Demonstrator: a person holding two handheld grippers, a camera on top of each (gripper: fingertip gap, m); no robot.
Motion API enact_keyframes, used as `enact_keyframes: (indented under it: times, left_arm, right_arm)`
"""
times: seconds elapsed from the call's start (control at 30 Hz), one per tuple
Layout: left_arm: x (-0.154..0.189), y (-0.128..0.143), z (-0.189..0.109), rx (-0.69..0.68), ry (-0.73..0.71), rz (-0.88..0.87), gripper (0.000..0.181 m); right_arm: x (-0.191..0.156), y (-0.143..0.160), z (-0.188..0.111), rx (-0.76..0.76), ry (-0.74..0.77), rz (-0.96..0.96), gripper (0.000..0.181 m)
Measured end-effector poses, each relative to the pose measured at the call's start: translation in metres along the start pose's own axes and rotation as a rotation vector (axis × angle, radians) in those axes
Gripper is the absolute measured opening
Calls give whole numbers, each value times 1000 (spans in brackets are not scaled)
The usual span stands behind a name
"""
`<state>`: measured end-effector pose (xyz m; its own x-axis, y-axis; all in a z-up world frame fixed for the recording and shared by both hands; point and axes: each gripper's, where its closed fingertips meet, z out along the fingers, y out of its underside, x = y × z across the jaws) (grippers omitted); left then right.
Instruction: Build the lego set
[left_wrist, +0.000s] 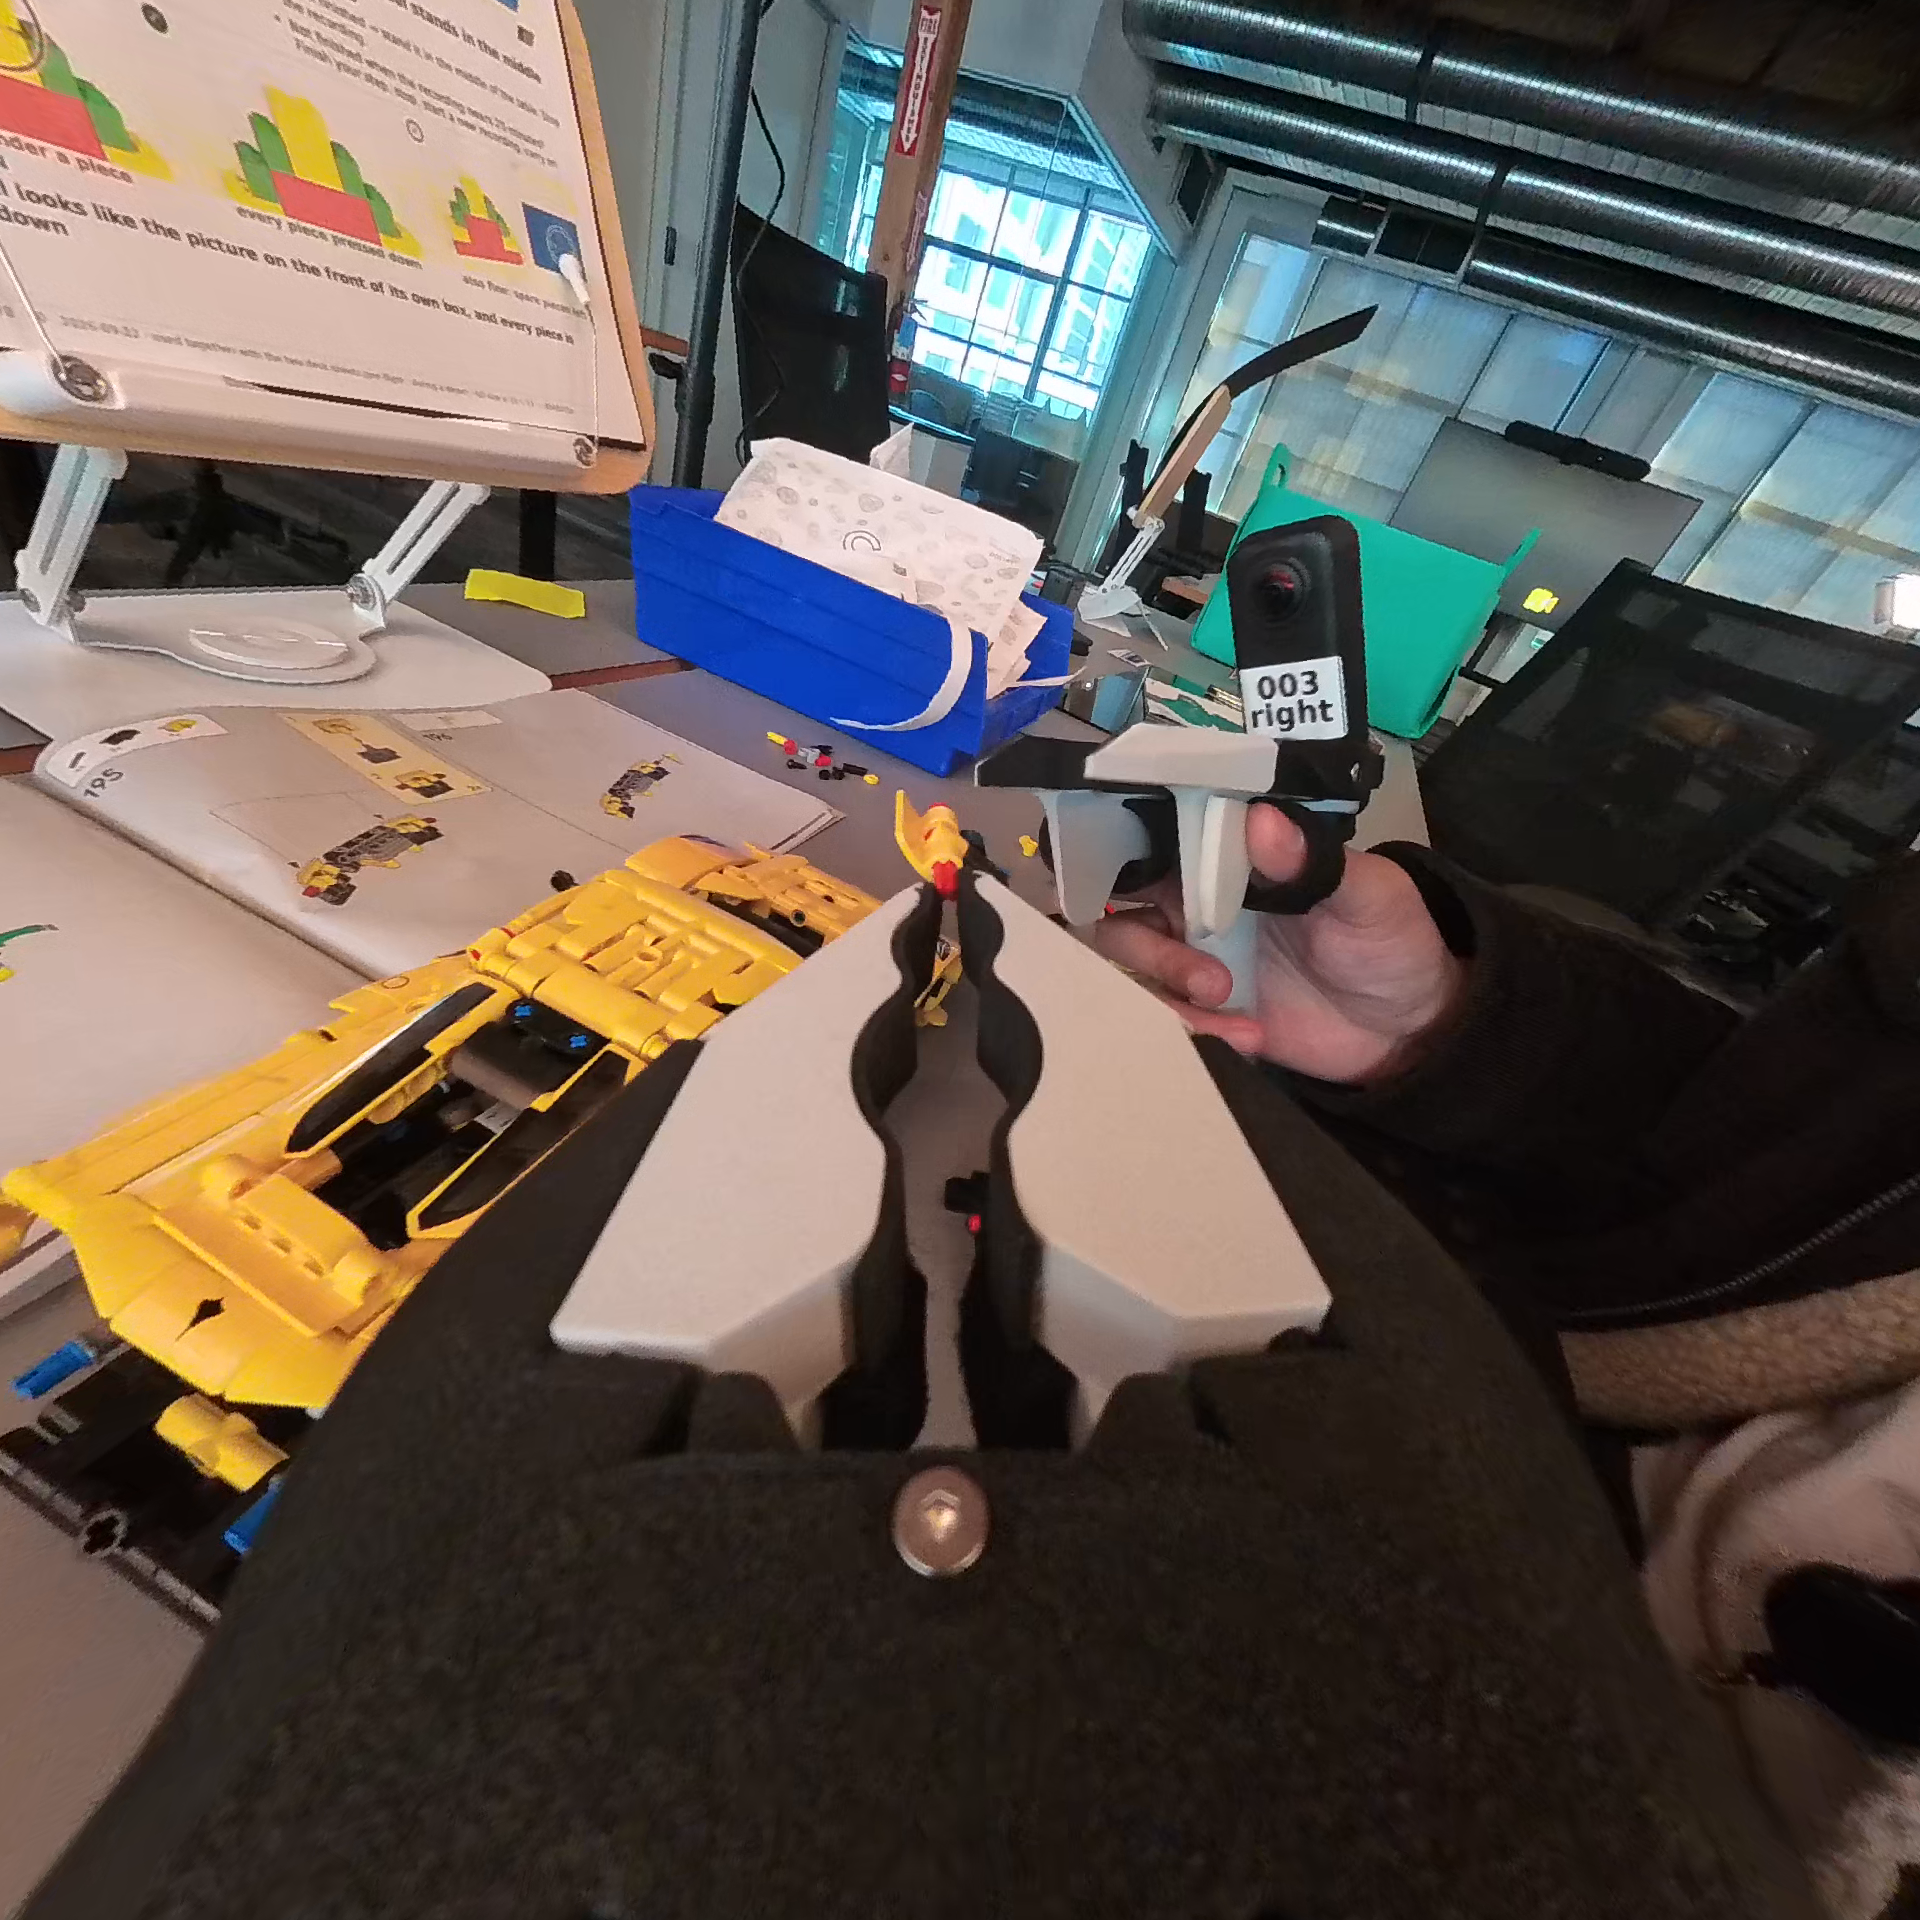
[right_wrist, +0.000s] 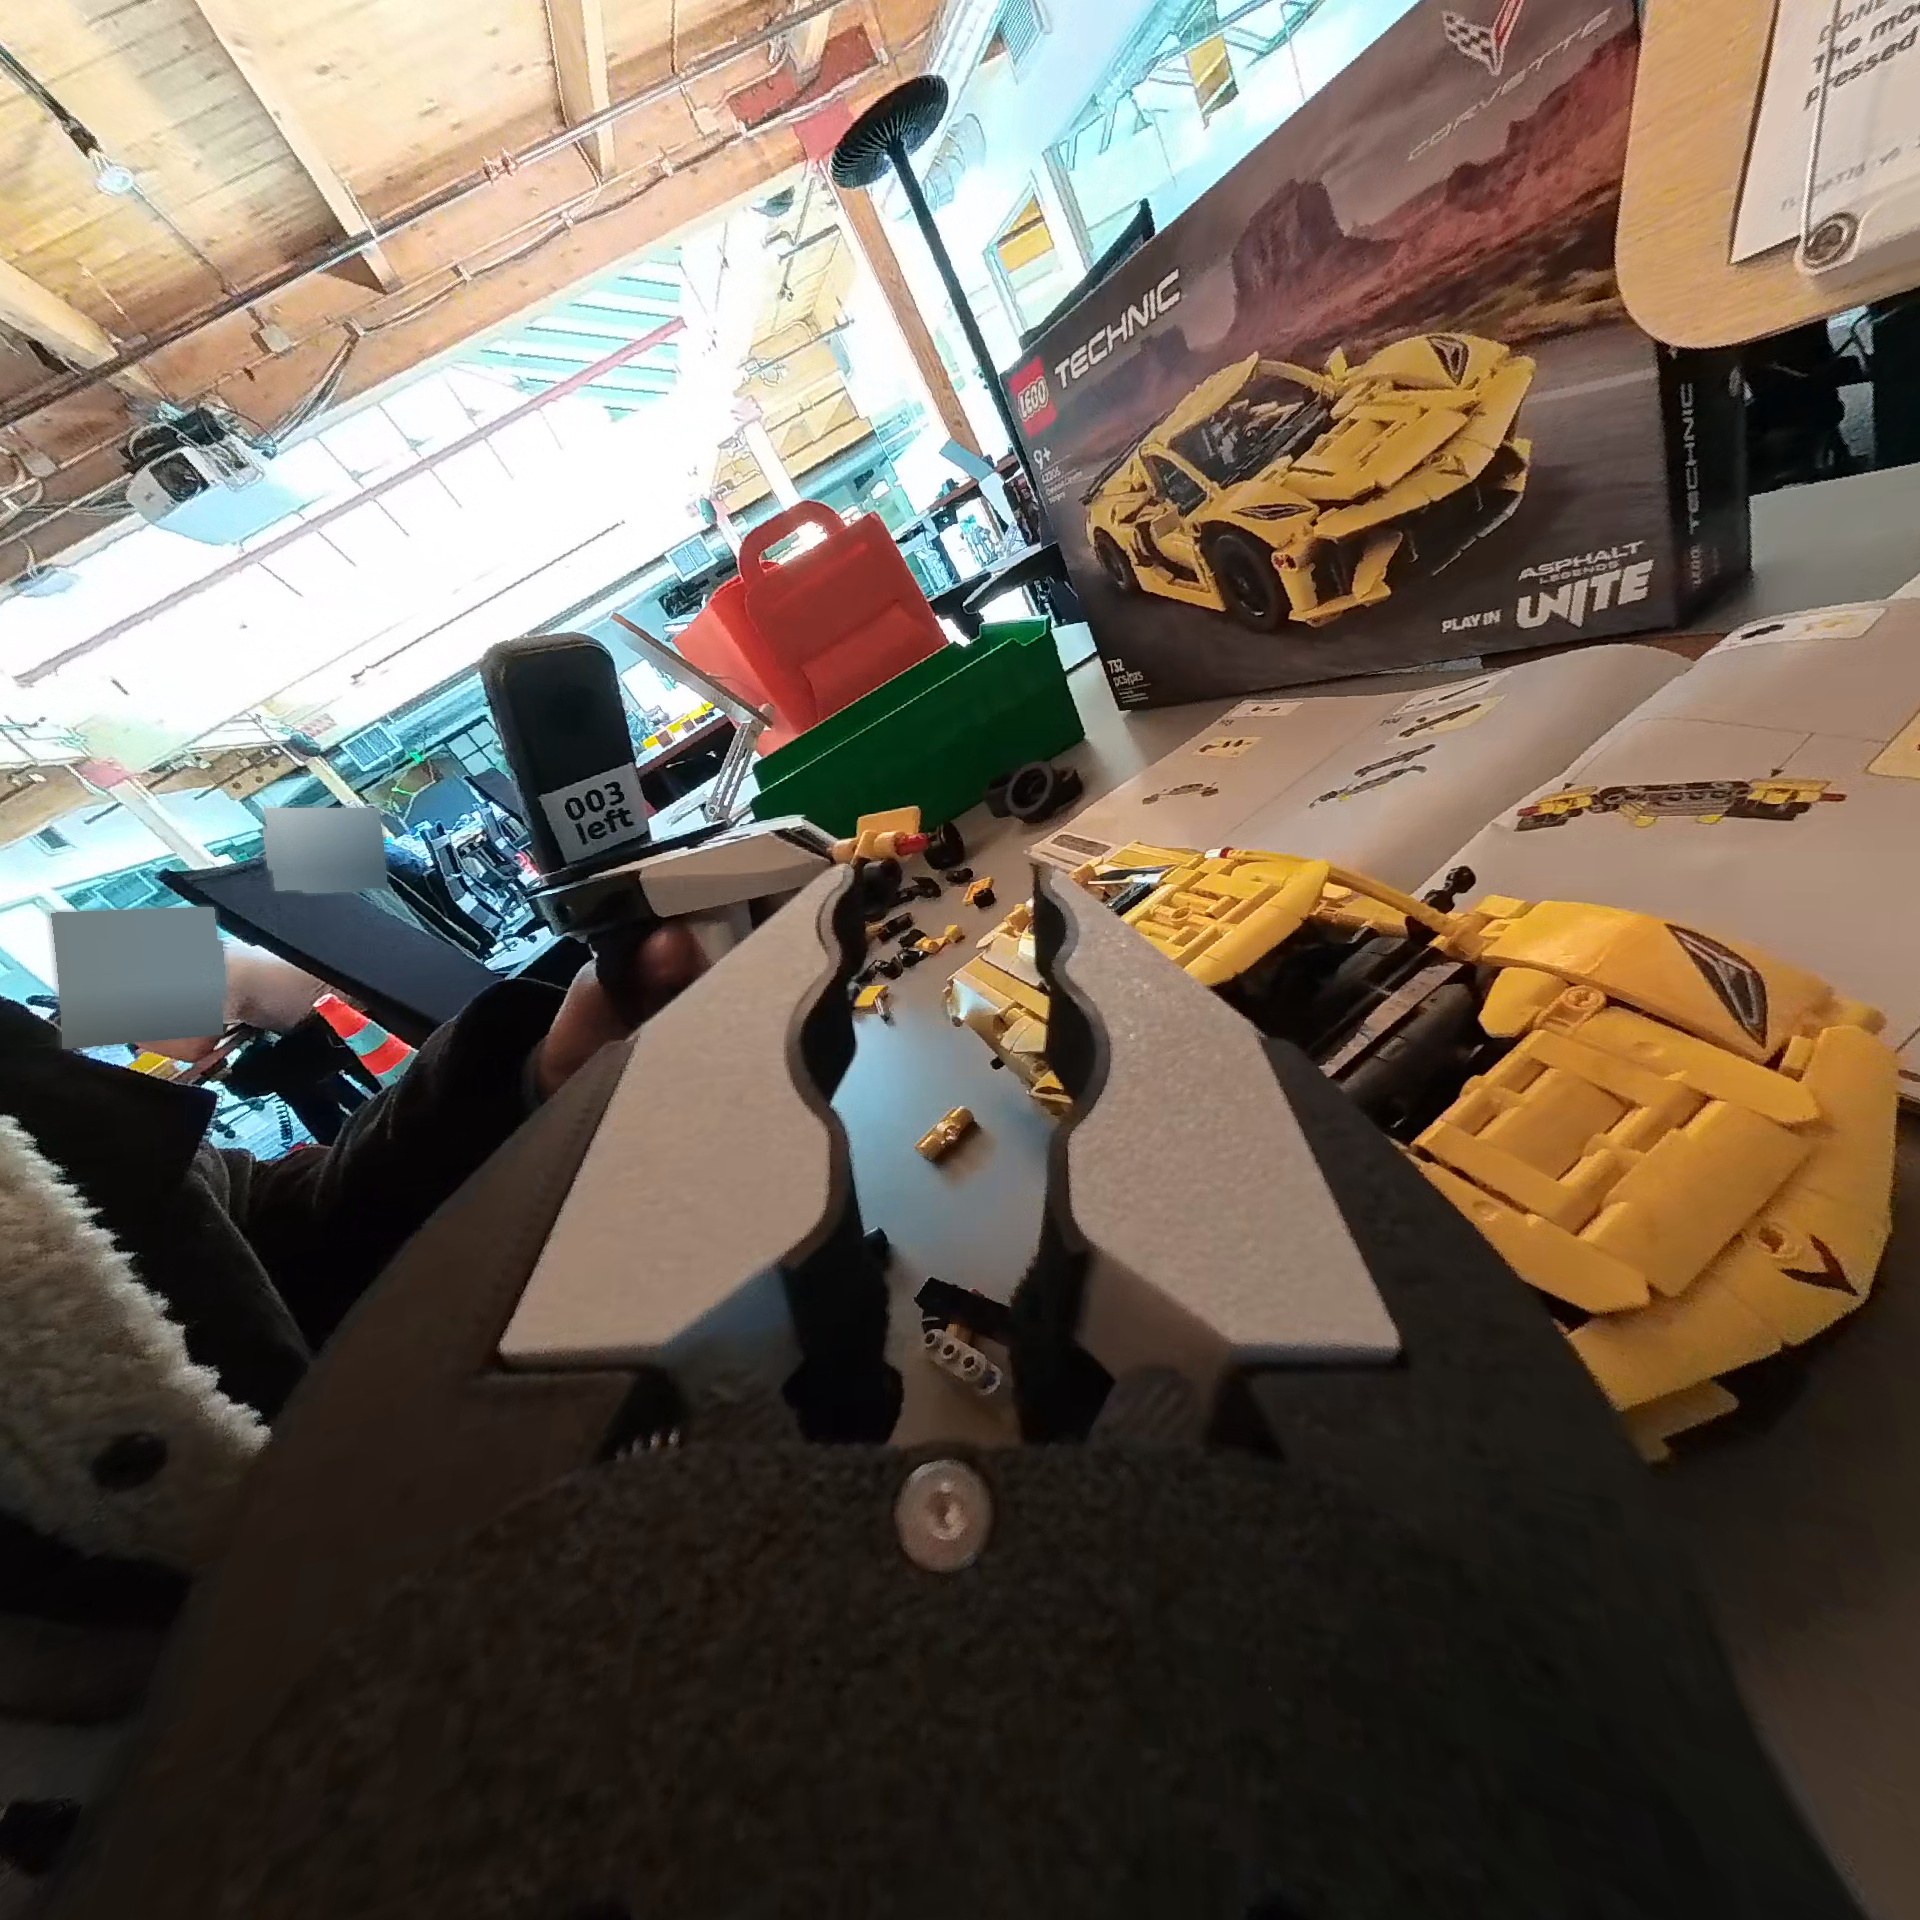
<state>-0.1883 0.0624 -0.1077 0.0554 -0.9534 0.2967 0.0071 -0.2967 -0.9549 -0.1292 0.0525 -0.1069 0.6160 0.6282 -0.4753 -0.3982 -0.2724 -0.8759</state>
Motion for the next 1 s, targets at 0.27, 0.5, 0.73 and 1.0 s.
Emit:
enact_keyframes:
  times: [0.27,0.5,0.73,1.0]
  left_arm:
    - [1,2,1,-14,9,-6,3]
    - [-5,41,8,-233,-19,-5,3]
    - [9,44,-12,-292,49,7,2]
    - [-10,92,-115,-587,1,-29,3]
  right_arm:
    - [-2,4,2,-24,-11,-3,27]
    - [3,5,-2,-49,14,59,23]
    - [6,3,-4,-40,19,79,21]
    - [-2,36,7,-230,-1,67,18]
